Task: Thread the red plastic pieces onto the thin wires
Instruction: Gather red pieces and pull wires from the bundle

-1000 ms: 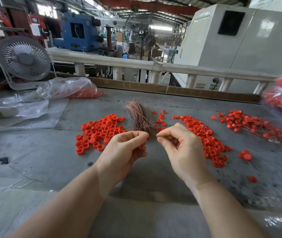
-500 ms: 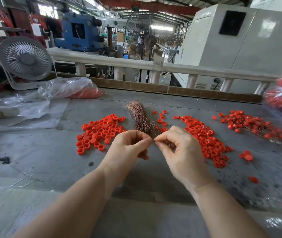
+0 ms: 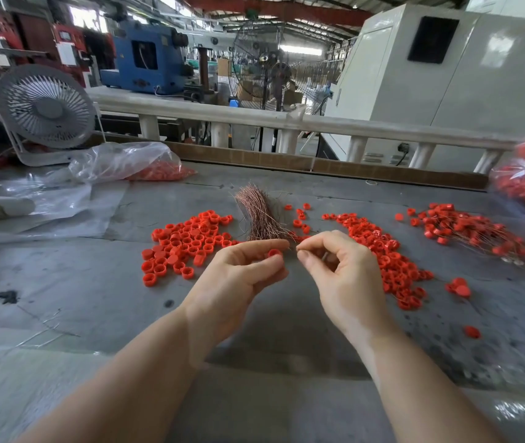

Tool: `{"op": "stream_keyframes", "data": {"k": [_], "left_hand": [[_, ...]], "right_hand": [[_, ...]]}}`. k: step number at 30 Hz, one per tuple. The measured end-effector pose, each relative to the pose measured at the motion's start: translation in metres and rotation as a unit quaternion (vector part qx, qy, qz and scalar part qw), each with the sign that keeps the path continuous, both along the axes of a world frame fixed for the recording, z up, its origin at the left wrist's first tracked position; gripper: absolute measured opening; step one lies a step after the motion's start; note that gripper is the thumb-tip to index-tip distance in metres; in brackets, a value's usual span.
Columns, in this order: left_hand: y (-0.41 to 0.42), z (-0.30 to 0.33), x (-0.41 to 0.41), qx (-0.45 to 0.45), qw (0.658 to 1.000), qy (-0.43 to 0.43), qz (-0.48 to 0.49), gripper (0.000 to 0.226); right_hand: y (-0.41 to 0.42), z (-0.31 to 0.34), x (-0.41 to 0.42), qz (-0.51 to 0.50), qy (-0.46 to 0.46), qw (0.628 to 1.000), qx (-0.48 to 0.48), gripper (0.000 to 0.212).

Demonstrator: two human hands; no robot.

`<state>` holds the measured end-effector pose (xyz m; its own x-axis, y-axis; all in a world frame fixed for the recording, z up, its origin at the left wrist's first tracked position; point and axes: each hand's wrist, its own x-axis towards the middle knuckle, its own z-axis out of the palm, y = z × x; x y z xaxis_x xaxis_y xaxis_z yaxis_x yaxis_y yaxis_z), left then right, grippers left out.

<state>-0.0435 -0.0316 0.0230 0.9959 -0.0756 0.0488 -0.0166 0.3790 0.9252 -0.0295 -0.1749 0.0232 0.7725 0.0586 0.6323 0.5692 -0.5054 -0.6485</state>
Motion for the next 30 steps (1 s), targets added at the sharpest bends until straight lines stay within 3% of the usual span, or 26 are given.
{"op": "stream_keyframes", "data": {"k": [3, 9, 30], "left_hand": [[-0.0013, 0.0013, -0.0018, 0.009, 1.0, -0.001, 0.0, 0.03], [-0.0005, 0.0005, -0.0008, -0.005, 0.999, 0.0, 0.031, 0.024], [0.0003, 0.0031, -0.0023, -0.04, 0.999, -0.002, 0.004, 0.026]], "right_hand": [[-0.0003, -0.0003, 0.0005, 0.002, 0.01, 1.0, 0.009, 0.016], [-0.0004, 0.001, -0.0014, 0.014, 0.014, 1.0, 0.01, 0.018], [0.0005, 0.0012, -0.002, 0.051, -0.034, 0.998, -0.03, 0.016]]}}
